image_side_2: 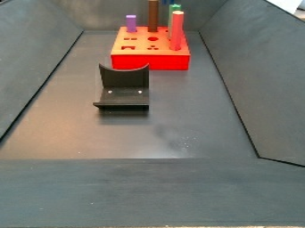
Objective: Pick up the square-circle object. Move up. Place the square-circle object on the fixture. Regrasp the square-circle object. Rotate the square-circle object. Move to above the board. Insert the square-circle object.
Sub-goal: Insert the square-circle object.
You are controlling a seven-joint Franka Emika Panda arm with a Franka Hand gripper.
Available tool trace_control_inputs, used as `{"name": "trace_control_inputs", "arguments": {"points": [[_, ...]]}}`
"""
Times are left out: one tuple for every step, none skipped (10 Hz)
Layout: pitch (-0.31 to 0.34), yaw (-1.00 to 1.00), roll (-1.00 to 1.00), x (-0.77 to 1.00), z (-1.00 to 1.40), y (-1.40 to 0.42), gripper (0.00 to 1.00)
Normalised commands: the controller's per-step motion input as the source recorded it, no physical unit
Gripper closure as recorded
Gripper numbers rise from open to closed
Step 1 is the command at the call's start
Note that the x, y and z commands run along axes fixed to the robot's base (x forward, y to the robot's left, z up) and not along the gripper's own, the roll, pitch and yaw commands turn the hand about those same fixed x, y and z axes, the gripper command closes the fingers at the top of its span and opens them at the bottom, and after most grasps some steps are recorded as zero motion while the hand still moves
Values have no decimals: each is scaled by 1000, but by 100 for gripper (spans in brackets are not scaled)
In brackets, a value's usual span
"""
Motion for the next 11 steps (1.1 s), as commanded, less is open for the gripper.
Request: {"name": "trace_control_inputs", "arguments": {"points": [[0,3,270,234,-531,69,100],[-4,0,283,0,-514,157,100],[-10,0,247,-137,-354,197,100],[33,0,93,17,-160,83,100],[-14,0,0,0,0,0,100],[-101,94,120,-143,-311,137,100],[-64,74,146,-183,-280,171,100],[-20,-77,14,-454,-191,129,100],[-26,-66,-13,-369,-197,0,100],[-43,-37,-134,-129,-286,-51,100],[-20,0,-173,0,-283,-189,100]]}}
